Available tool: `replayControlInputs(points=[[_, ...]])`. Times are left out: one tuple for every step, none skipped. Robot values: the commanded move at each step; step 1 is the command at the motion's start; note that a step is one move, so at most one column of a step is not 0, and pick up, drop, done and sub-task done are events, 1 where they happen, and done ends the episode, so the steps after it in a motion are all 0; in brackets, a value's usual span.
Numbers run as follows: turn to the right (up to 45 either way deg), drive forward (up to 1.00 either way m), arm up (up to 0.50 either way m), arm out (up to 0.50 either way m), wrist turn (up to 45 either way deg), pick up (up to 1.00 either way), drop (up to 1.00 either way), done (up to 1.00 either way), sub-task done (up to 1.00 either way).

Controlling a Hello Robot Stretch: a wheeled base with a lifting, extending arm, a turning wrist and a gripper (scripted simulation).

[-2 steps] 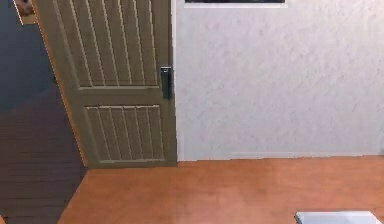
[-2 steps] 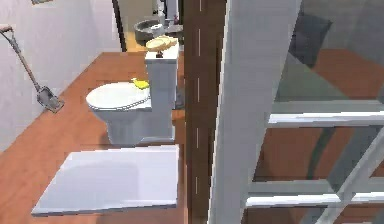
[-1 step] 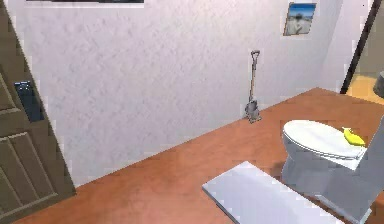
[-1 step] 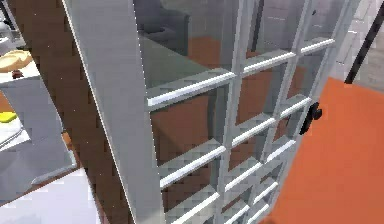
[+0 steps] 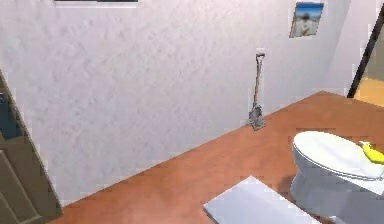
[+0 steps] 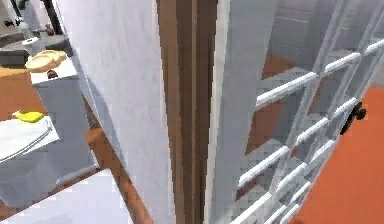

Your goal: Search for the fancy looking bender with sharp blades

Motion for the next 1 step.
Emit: replayControlInputs(points=[[15.0, 0.0, 0.0, 0.0, 0.0, 0.0, 0.0, 0.0, 0.0]])
